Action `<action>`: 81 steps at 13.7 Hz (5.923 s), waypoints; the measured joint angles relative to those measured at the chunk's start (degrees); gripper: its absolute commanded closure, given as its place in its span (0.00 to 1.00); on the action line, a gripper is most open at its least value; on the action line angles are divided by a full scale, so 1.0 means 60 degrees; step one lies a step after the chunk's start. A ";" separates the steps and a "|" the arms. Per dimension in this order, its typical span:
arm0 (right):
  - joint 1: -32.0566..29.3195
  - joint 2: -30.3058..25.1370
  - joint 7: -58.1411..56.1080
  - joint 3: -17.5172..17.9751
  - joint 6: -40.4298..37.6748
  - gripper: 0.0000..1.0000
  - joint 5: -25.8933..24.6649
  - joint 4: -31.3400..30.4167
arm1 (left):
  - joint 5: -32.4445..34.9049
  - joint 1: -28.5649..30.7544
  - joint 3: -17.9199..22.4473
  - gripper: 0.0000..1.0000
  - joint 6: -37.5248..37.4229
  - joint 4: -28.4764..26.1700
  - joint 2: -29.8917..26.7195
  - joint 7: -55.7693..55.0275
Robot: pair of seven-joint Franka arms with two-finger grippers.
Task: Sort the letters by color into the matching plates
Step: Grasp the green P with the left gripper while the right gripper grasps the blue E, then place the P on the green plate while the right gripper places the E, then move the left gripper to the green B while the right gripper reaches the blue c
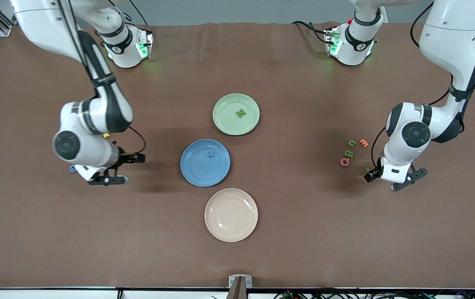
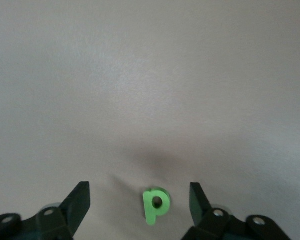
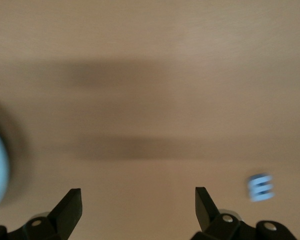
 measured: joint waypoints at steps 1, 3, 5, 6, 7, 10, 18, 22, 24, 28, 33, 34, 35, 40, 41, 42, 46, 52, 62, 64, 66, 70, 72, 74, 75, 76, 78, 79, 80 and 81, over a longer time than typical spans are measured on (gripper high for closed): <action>-0.0383 -0.0007 -0.0774 -0.0003 0.0258 0.00 -0.0006 -0.0210 | -0.0140 0.0054 -0.0033 0.27 0.0061 0.0000 0.0096 -0.0011; -0.0893 -0.0013 -0.1962 0.0001 0.1193 0.00 -0.0058 -0.0874 | -0.0501 0.0070 -0.0109 0.30 0.0083 0.0000 0.0171 -0.0018; -0.1096 -0.0012 -0.2577 0.0005 0.2407 0.00 -0.0439 -0.1642 | -0.0847 0.0069 -0.0251 0.37 0.0083 -0.0002 0.0214 -0.0024; -0.1164 -0.0013 -0.2733 0.0008 0.2904 0.00 -0.0646 -0.1964 | -0.0905 0.0068 -0.0297 0.39 0.0083 -0.0007 0.0251 -0.0055; -0.1240 -0.0013 -0.2901 0.0009 0.3259 0.00 -0.0753 -0.2227 | -0.0920 0.0068 -0.0315 0.44 0.0083 -0.0009 0.0309 -0.0082; -0.1645 -0.0013 -0.3921 0.0011 0.3541 0.01 -0.0837 -0.2466 | -0.0976 0.0114 -0.0319 0.45 0.0121 0.0000 0.0412 -0.0114; -0.2151 -0.0014 -0.4711 0.0145 0.3830 0.10 -0.0840 -0.2866 | -0.0998 0.0187 -0.0323 1.00 0.0129 0.0042 0.0398 -0.0114; -0.2123 -0.0014 -0.4712 0.0203 0.4143 0.31 -0.0842 -0.3135 | -0.0998 0.0209 -0.0539 1.00 0.0120 0.0094 0.0218 -0.0179; -0.2123 -0.0014 -0.4712 0.0213 0.4213 0.42 -0.0843 -0.3194 | -0.0999 0.0224 -0.1088 1.00 -0.0169 0.0108 -0.0114 -0.0665; -0.2128 0.0011 -0.4711 0.0203 0.4419 0.61 -0.0855 -0.3284 | -0.0999 0.0162 -0.2567 1.00 -0.0694 0.0106 -0.0580 -0.2223; -0.2130 -0.0027 -0.4710 0.0184 0.4442 0.80 -0.0862 -0.3279 | -0.0999 -0.0306 -0.3949 1.00 -0.0743 0.0074 -0.0586 -0.4792; -0.2130 -0.0029 -0.4710 0.0182 0.4439 0.83 -0.0862 -0.3280 | -0.0999 -0.0645 -0.4033 1.00 -0.0746 0.0064 -0.0581 -0.5418; -0.2130 -0.0029 -0.4710 0.0181 0.4439 0.85 -0.0862 -0.3280 | -0.0999 -0.1054 -0.4066 1.00 -0.0748 0.0056 -0.0574 -0.6054; -0.2124 -0.0028 -0.4709 0.0183 0.4431 0.85 -0.0862 -0.3272 | -0.0999 -0.3144 -0.4105 1.00 -0.0750 0.0048 -0.0538 -0.8844; -0.2115 -0.0027 -0.4709 0.0193 0.4430 0.85 -0.0862 -0.3267 | -0.0999 -0.3552 -0.4105 1.00 -0.0750 0.0047 -0.0533 -0.9337; -0.2083 -0.0027 -0.4696 0.0210 0.4431 0.85 -0.0862 -0.3257 | -0.0998 -0.3959 -0.4103 1.00 -0.0750 0.0047 -0.0518 -0.9828; -0.1584 -0.0026 -0.3979 0.0279 0.4323 0.85 -0.0862 -0.3046 | -0.0999 -0.5102 -0.4098 0.88 -0.0743 0.0268 -0.0248 -1.1394; -0.0512 -0.0064 -0.1392 0.0322 0.1247 0.85 -0.0808 -0.1104 | -0.0998 -0.5511 -0.4046 0.00 -0.0744 0.1073 0.0498 -1.2012; 0.2754 0.1100 0.4591 0.0382 0.0907 0.85 0.0856 0.1198 | -0.0619 -0.3094 -0.3882 0.01 -0.2889 0.1321 -0.0540 -0.9678; 0.3177 0.1842 0.5425 0.0381 0.0963 0.85 0.0875 0.1974 | -0.0612 -0.2394 -0.3871 0.02 -0.3210 0.1167 -0.0728 -0.8658; 0.3403 0.2402 0.5723 0.0374 0.0989 0.84 0.0877 0.2525 | -0.0590 -0.1534 -0.3860 0.02 -0.3297 0.0735 -0.1038 -0.7620; 0.3417 0.2668 0.5738 0.0310 0.0989 0.80 0.0878 0.2764 | -0.0583 0.0488 -0.3880 0.01 -0.3297 -0.0075 -0.1695 -0.6630; 0.3416 0.2668 0.5738 0.0300 0.0982 0.05 0.0878 0.2769 | -0.0583 0.1428 -0.3883 0.01 -0.3248 -0.0324 -0.1742 -0.6636; 0.3415 0.2668 0.5741 0.0294 0.0910 0.00 0.0878 0.2771 | -0.0522 0.1936 -0.3888 0.08 -0.3230 -0.0540 -0.1741 -0.6404; 0.3410 0.2665 0.5741 0.0282 0.0811 0.00 0.0877 0.2776 | -0.0419 0.2105 -0.3890 0.11 -0.3217 -0.0702 -0.1735 -0.5848; 0.3399 0.2654 0.5741 0.0260 0.0550 0.00 0.0877 0.2803 | -0.0375 0.2208 -0.3890 0.12 -0.3198 -0.0856 -0.1728 -0.5075; 0.3365 0.2527 0.5739 0.0187 -0.0241 0.00 0.0877 0.2954 | -0.0340 0.2329 -0.3893 0.11 -0.3169 -0.1087 -0.1726 -0.3300; 0.3329 0.2349 0.5738 0.0144 -0.0631 0.00 0.0876 0.3015 | -0.0332 0.2355 -0.3893 0.11 -0.3156 -0.1149 -0.1727 -0.2410; 0.3238 0.2097 0.5727 0.0104 -0.1049 0.00 0.0856 0.3044 | -0.0323 0.2361 -0.3894 0.11 -0.3142 -0.1181 -0.1727 -0.1542; 0.3075 0.1809 0.5632 0.0079 -0.1449 0.00 0.0809 0.3052 | -0.0314 0.2360 -0.3899 0.11 -0.3137 -0.1198 -0.1727 -0.0647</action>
